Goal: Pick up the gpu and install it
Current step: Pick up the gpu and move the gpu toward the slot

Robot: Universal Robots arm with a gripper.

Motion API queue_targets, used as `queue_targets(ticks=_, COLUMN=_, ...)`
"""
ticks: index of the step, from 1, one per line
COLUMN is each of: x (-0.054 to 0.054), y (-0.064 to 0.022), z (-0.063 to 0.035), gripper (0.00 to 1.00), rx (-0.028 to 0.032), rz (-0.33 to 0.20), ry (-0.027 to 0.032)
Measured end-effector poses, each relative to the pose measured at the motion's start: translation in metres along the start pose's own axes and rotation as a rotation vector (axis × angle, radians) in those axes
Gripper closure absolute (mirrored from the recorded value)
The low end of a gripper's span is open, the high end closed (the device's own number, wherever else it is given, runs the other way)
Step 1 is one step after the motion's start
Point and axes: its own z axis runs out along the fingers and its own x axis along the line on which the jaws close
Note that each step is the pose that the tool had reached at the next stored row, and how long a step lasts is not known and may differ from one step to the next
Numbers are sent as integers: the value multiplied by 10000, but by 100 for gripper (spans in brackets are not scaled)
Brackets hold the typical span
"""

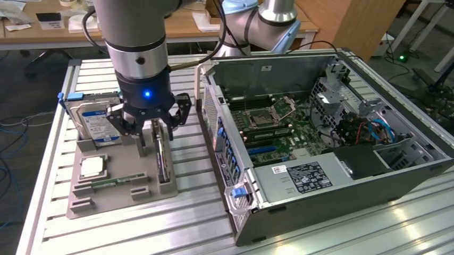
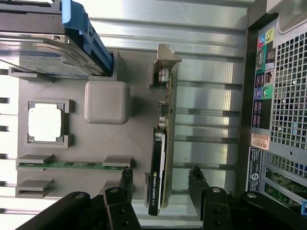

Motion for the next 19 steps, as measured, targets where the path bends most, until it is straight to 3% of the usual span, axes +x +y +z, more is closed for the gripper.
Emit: queue_targets(ticks=19, x=1, y=-7, z=54, gripper=41, rx=-1, rz=-1, ry=-1)
